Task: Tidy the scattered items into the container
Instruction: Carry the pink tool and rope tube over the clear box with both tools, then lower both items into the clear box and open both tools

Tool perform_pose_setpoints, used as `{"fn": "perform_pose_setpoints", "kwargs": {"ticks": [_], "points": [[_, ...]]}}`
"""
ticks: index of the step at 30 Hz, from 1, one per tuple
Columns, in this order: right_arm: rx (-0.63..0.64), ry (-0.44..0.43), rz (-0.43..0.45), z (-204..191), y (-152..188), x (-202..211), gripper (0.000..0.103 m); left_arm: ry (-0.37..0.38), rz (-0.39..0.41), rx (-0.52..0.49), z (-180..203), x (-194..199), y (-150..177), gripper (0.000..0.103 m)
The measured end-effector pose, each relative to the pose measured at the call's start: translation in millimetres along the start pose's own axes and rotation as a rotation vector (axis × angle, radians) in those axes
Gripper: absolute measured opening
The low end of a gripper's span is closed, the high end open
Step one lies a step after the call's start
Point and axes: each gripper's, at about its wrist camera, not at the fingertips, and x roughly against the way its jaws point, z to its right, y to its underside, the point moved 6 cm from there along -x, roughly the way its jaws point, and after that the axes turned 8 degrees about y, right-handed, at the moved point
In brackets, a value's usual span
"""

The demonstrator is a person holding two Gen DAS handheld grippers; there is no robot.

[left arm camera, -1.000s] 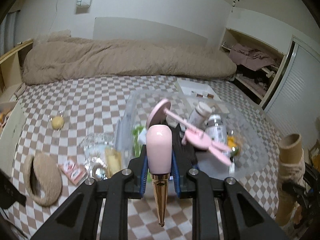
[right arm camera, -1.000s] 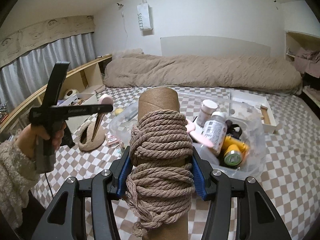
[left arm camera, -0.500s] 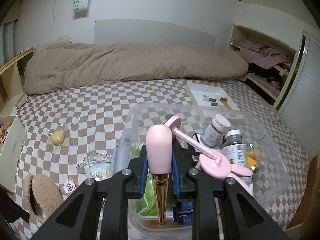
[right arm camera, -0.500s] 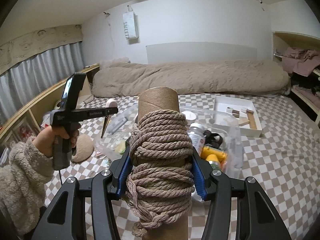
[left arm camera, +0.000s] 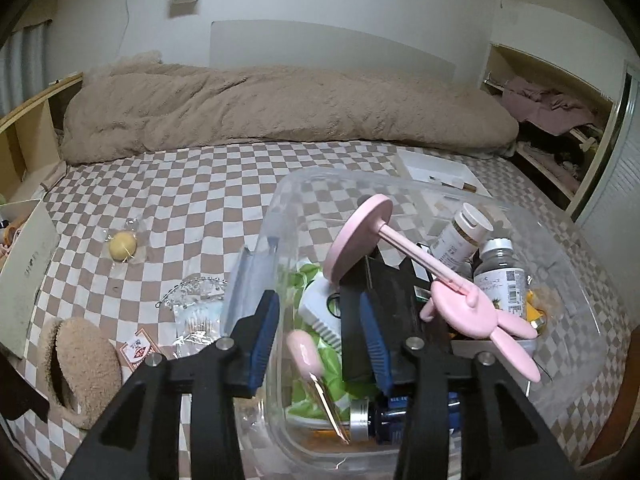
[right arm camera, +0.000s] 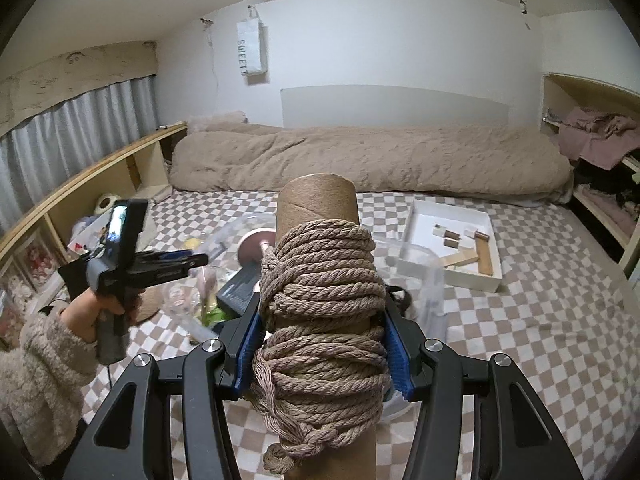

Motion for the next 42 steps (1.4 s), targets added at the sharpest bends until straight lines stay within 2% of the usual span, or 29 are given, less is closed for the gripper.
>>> {"fn": "perform_pose_setpoints", "kwargs": {"ticks": [10, 14, 19, 25, 32, 38, 42], "points": [[-0.017, 0.024, -0.013, 8, -15, -33, 0.055, 0.026, -0.016, 0.009, 7, 6, 6, 0.045], [-0.074, 0.034, -0.013, 13, -18, -53, 0.054, 0.087, -0.010, 0.059, 16, 10, 9, 0.045], [-0.141, 0.070, -0.035, 19, -22, -83, 0.055, 0.122, -0.005, 0.056, 26, 17, 10, 0.045], [-0.211, 0.120, -0.107, 30, -18, -119, 0.054, 0.133, 0.017, 0.045, 29, 24, 5, 0.045], [-0.262, 0.186, -0.209, 45, 8, -155, 0.054, 0.138, 0.012, 0.024, 31, 23, 6, 0.045], [-0.260, 0.220, -0.260, 53, 23, -166, 0.054, 0.139, 0.009, 0.019, 29, 20, 5, 0.045], [-0.250, 0.225, -0.277, 55, 20, -171, 0.055, 0.140, -0.002, 0.008, 30, 16, 5, 0.045]]}}
